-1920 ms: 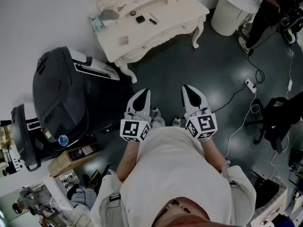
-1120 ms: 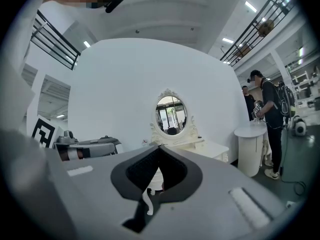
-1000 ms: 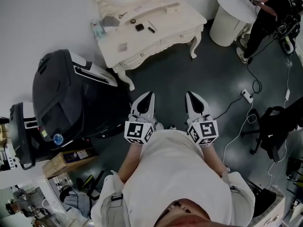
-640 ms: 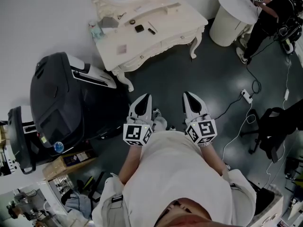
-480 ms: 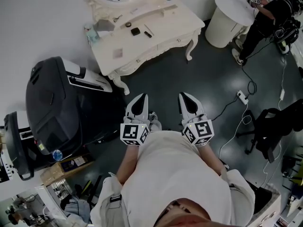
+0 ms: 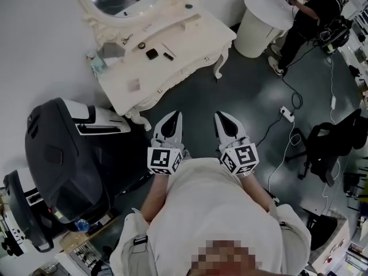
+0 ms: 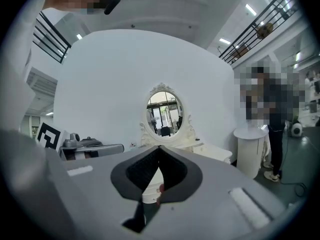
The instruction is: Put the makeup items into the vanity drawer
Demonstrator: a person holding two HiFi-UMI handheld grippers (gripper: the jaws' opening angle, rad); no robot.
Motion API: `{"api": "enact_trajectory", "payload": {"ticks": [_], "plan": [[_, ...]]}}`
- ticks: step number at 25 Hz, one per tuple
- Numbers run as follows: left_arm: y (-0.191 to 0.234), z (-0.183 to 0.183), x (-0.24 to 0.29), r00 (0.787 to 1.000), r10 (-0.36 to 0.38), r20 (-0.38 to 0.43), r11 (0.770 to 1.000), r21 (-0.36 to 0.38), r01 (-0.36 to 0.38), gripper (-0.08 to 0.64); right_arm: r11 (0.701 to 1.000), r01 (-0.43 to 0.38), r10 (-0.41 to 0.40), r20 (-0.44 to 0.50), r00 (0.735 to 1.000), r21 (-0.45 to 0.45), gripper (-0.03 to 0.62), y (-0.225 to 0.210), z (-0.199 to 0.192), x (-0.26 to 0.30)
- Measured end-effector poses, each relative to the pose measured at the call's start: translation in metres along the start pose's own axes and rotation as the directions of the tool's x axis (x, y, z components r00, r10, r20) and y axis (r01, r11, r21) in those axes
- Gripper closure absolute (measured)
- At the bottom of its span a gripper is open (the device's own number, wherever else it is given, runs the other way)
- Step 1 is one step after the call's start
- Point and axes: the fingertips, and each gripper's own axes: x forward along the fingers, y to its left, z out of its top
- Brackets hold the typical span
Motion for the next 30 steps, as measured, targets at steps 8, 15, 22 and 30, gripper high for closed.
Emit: {"api": "enact_trajectory", "payload": {"ticks": [8, 15, 22, 30], "plan": [[0.045, -0.002, 0.025, 0.999, -0.039, -0.028, 0.999, -0.001, 0.039, 0.558, 0.999, 0.037, -0.037, -0.016, 0.999, 0.009, 0.583, 0.006, -0.005, 0.047], [0.056, -0.013, 0.038, 0.997, -0.042, -0.064, 0.999, -0.016, 0.041, 0.558, 0.998, 0.060, -0.059, -0.050, 0.997, 0.023, 0.583, -0.006, -0.014, 0.063], [0.066, -0.015, 0.067, 0.997, 0.020, -0.073, 1.000, -0.013, -0.021, 0.558, 0.999, 0.021, -0.019, -0.058, 0.998, 0.036, 0.583, -0.038, -0.012, 0.093], [0.084, -0.001, 0.138, 0.990, 0.128, -0.056, 0.992, -0.011, -0.129, 0.558, 0.997, -0.080, 0.080, -0.054, 0.995, 0.008, 0.583, -0.099, 0.016, 0.155]]}}
